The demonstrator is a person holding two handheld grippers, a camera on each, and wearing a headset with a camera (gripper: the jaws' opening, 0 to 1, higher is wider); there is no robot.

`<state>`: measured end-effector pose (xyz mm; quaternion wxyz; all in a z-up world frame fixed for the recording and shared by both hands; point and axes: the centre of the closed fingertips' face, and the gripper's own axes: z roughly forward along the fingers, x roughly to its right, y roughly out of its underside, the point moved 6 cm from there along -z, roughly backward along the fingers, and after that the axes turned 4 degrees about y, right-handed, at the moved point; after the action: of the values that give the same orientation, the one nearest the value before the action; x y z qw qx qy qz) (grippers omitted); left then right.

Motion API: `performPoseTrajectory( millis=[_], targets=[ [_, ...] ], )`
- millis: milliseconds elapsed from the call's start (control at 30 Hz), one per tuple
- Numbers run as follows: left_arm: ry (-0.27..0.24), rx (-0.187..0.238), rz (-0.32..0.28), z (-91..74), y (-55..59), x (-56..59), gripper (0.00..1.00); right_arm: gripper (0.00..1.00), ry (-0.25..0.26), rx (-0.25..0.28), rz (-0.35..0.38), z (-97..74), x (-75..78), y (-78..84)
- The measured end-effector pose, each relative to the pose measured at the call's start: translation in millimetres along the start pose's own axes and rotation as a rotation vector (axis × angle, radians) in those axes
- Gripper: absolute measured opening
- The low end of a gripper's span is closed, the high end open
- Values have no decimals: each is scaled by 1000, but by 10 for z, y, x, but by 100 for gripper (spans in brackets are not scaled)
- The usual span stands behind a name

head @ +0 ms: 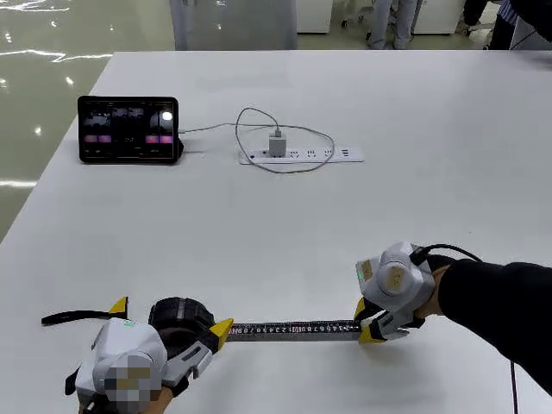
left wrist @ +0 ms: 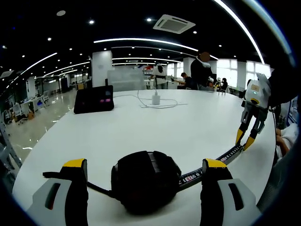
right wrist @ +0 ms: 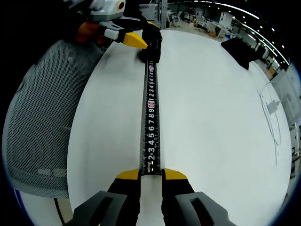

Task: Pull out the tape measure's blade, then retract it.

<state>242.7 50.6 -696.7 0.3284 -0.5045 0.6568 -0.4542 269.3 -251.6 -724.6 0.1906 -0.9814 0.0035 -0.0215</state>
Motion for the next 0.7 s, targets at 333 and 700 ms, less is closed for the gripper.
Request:
performPoseTrajectory(
  millis=[333,700],
  targets=[
    [-12,10,-5,4,-16,-16,99,12,18,-12,-31,20,-8,-37],
    [-33,-27,-15,13,10,-36,82,10,21,-49,11,23,-16,-55]
  ],
)
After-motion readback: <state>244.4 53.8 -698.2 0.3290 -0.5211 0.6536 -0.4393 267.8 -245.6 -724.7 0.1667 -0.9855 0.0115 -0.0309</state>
